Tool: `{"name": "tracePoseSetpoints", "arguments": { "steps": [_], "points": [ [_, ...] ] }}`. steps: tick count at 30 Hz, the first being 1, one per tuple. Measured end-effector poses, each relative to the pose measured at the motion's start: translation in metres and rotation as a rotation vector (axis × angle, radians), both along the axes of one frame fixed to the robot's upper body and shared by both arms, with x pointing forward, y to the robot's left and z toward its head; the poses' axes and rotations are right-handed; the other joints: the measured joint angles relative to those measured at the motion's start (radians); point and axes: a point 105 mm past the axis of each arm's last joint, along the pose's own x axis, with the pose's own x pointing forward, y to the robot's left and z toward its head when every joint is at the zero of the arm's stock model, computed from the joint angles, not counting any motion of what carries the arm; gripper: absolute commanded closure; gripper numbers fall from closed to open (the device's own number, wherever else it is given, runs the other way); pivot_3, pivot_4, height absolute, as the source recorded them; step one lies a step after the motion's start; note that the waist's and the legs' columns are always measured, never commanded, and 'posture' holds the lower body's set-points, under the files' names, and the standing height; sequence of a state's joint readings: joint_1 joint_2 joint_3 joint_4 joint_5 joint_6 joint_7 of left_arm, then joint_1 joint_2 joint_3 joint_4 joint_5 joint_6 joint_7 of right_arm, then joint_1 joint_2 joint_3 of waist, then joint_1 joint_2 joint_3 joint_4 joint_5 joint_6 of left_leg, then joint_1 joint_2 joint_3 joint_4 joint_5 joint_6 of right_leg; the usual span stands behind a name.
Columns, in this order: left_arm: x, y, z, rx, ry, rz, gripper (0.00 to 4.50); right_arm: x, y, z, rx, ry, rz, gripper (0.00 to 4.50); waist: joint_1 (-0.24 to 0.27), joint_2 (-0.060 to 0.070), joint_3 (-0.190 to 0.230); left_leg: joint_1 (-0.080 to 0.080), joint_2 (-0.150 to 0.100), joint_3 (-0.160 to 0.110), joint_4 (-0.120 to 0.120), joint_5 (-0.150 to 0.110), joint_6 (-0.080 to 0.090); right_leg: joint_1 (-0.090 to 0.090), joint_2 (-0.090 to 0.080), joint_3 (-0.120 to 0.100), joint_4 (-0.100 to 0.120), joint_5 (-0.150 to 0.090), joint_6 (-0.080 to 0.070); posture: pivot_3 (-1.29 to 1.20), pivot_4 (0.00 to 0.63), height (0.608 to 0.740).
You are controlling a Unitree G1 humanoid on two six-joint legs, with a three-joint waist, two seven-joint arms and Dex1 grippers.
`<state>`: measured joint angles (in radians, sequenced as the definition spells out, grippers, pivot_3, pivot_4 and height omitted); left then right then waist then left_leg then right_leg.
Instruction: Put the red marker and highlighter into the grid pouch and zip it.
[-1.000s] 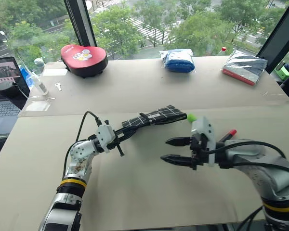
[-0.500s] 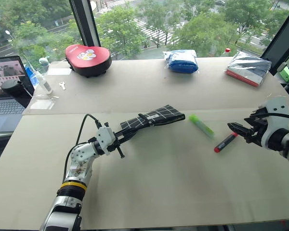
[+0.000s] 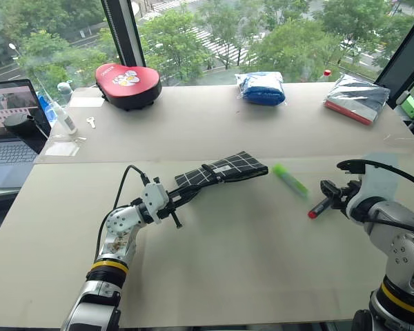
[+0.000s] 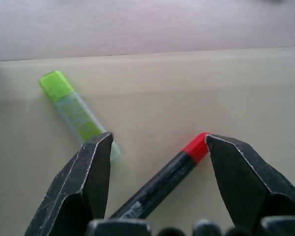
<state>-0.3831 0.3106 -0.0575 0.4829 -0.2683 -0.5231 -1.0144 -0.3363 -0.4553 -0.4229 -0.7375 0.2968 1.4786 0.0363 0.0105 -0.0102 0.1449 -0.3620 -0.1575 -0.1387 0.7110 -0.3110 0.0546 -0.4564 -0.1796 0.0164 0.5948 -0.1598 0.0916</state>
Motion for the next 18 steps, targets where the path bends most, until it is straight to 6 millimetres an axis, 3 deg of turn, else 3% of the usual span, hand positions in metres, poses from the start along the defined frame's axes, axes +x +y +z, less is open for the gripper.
{"name": "tracePoseSetpoints", "arguments": {
  "steps": [2,7,13,18],
  "points": [
    [0.000,-0.001,0.000,-0.002,-0.001,-0.002,4.50,0.000,0.006,0.001,-0.006,-0.012,0.003,1.16,-0.001,0.000,0.000,0.000,0.001,0.000,0.000,0.000,0.000,0.000,0.000,0.000,0.000,0.000,0.000,0.00,0.150,0.740],
    [0.000,-0.001,0.000,-0.003,0.000,-0.001,4.50,-0.006,0.021,-0.035,0.053,0.076,-0.010,1.16,0.001,0.000,0.000,0.000,-0.001,0.000,0.000,0.000,0.000,0.000,0.000,0.000,0.000,0.000,0.000,0.00,0.150,0.740],
    [0.000,0.000,0.000,-0.005,0.002,0.002,4.50,-0.008,0.003,-0.046,0.013,0.093,-0.119,1.16,0.001,0.000,0.000,0.000,-0.001,0.001,0.000,0.000,0.000,0.000,0.000,0.000,0.000,0.000,0.000,0.00,0.150,0.740],
    [0.000,0.000,0.000,-0.006,0.002,0.004,4.50,-0.005,0.000,-0.048,0.012,0.085,-0.138,1.16,-0.002,0.000,0.000,0.001,0.000,0.001,0.000,0.000,0.000,0.000,0.001,0.000,0.000,0.000,0.000,0.00,0.150,0.740]
  ]
}}
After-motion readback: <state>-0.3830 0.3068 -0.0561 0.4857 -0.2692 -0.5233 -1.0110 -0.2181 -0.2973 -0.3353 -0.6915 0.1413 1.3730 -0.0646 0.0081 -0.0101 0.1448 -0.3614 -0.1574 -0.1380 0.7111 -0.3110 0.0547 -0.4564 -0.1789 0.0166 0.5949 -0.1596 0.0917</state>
